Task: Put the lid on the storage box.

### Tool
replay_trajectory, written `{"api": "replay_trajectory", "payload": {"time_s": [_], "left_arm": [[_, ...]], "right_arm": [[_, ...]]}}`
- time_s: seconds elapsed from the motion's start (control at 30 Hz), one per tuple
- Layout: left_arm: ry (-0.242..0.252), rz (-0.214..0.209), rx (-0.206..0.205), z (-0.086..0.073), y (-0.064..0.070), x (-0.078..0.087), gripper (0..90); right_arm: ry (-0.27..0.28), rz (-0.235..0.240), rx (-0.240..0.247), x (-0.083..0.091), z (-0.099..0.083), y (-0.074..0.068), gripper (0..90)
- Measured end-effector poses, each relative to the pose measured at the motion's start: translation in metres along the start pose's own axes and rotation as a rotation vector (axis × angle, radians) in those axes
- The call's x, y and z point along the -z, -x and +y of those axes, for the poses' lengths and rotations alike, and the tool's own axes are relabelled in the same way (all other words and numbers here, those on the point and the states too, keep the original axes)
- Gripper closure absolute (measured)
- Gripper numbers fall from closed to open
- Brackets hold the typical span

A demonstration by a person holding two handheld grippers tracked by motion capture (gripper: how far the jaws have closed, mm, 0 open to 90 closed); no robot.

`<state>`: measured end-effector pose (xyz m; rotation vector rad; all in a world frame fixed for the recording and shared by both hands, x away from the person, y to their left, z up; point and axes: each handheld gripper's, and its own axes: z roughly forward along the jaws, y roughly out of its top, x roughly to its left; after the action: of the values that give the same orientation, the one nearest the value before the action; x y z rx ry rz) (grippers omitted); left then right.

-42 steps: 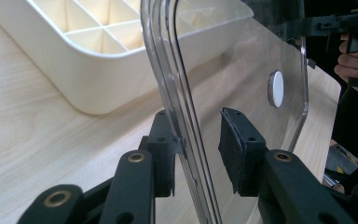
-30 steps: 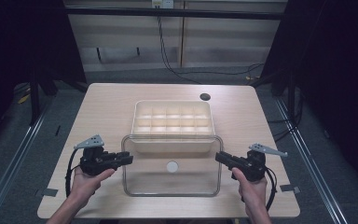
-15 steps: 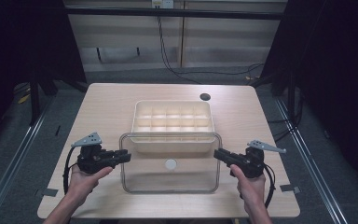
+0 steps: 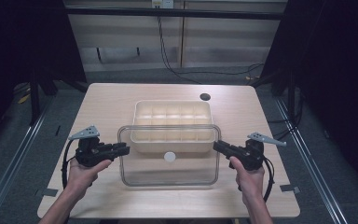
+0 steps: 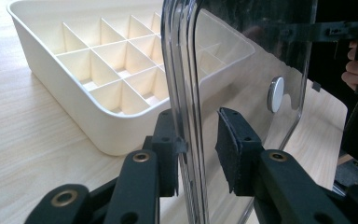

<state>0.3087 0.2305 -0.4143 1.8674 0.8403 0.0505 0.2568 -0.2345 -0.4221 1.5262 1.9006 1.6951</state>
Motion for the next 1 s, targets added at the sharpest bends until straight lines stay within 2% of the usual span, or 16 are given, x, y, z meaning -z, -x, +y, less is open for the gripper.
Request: {"api": "replay_trajectory", "payload": {"time_s": [0.23, 0.37, 0.77, 0.83, 1.0], "left_arm": [[0.008, -0.006, -0.002, 0.006, 0.002, 0.002, 70.2], [0.016, -0.012, -0.003, 0.008, 0.003, 0.002, 70.8], [0.042, 0.012, -0.006, 0.024, -0.001, 0.005, 70.7], [0.049, 0.014, -0.004, 0.027, -0.001, 0.005, 70.8], [0.076, 0.021, 0.005, 0.033, -0.004, 0.006, 70.8]], "right_arm": [[0.005, 0.000, 0.002, 0.000, 0.007, 0.001, 73.3], [0.028, 0.027, -0.033, 0.000, 0.008, 0.006, 73.7], [0.037, 0.020, -0.013, -0.009, 0.026, 0.007, 73.3], [0.034, 0.007, 0.003, -0.012, 0.030, 0.006, 72.8], [0.047, 0.007, -0.007, -0.016, 0.036, 0.006, 72.7]]}}
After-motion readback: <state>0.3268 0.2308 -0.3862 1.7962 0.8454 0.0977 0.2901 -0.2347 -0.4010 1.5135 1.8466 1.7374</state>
